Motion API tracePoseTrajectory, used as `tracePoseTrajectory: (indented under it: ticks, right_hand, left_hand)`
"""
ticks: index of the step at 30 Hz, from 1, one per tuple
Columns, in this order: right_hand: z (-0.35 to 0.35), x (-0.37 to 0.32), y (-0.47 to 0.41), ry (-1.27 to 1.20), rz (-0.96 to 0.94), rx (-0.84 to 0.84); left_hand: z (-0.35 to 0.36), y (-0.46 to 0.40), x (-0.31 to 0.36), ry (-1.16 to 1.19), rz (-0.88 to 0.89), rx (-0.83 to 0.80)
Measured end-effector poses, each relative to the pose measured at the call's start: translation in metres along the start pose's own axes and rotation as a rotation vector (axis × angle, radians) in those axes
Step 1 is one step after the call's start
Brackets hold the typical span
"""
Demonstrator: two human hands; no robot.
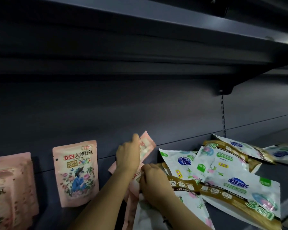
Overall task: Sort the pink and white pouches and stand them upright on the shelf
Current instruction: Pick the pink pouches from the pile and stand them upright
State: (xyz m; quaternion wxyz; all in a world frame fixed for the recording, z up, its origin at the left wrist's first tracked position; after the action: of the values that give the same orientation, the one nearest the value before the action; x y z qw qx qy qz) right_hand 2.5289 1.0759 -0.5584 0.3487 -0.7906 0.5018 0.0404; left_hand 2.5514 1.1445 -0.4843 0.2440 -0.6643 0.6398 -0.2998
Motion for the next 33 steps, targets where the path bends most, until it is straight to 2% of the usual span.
tracePoseTrajectory:
  ticks: [3, 6, 8, 10, 13, 15, 17, 23, 25, 30, 33]
  right_hand:
    - [-0.012, 0.012, 0.000, -0.246, 0.098, 0.100]
    - [-0.020, 0.029, 0.002, -0.808, 0.240, 0.159]
    - [-0.022, 0.030, 0.001, -1.109, 0.265, 0.110]
    - [-0.024, 0.024, 0.001, -1.305, 0.254, 0.003]
    - [-0.025, 0.006, 0.001, -1.541, 0.235, -0.188]
    - [-0.023, -0.002, 0.002, -1.528, 0.230, -0.258]
    - [-0.022, -0.002, 0.004, -1.590, 0.251, -0.238]
    - [-0.029, -0.003, 0.010, -1.715, 0.217, -0.218]
    - [-0.024, -0.006, 0.010, -1.603, 0.225, -0.236]
    - [-0.012, -0.017, -0.002, -0.910, 0.258, -0.107]
    - [0.001, -0.046, -0.002, -0.736, 0.224, -0.119]
  left_hand:
    - [-0.036, 0.001, -0.002, 0.164, -0.015, 0.136]
    - [-0.063, 0.006, -0.011, 0.484, -0.049, 0.285]
    - [-0.072, 0.007, -0.022, 0.712, -0.102, 0.362]
    - [-0.074, 0.006, -0.031, 0.895, -0.175, 0.376]
    - [-0.066, 0.005, -0.042, 1.094, -0.342, 0.289]
    - [-0.055, 0.008, -0.045, 1.208, -0.452, 0.175]
    - [-0.051, 0.015, -0.042, 1.248, -0.494, 0.057]
    - [-0.048, 0.053, -0.026, 1.105, -0.285, -0.315]
    - [-0.052, 0.063, -0.035, 1.072, -0.264, -0.291]
    - [-0.067, 0.091, -0.078, 0.915, -0.370, 0.028]
    - [-0.064, 0.116, -0.106, 0.877, -0.467, 0.126]
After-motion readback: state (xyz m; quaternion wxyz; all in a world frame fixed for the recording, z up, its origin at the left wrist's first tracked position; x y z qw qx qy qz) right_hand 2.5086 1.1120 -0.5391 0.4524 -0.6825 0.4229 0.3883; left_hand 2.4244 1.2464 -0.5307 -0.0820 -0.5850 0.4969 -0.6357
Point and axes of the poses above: each hand's wrist, its own y-axis away from the middle knuckle, its own z-axis out of the palm, x = y × z, the point moved 10 cm from there along -y, towards the middle knuckle, and after that the axes turned 1 degree about x, right-handed, at the moved point
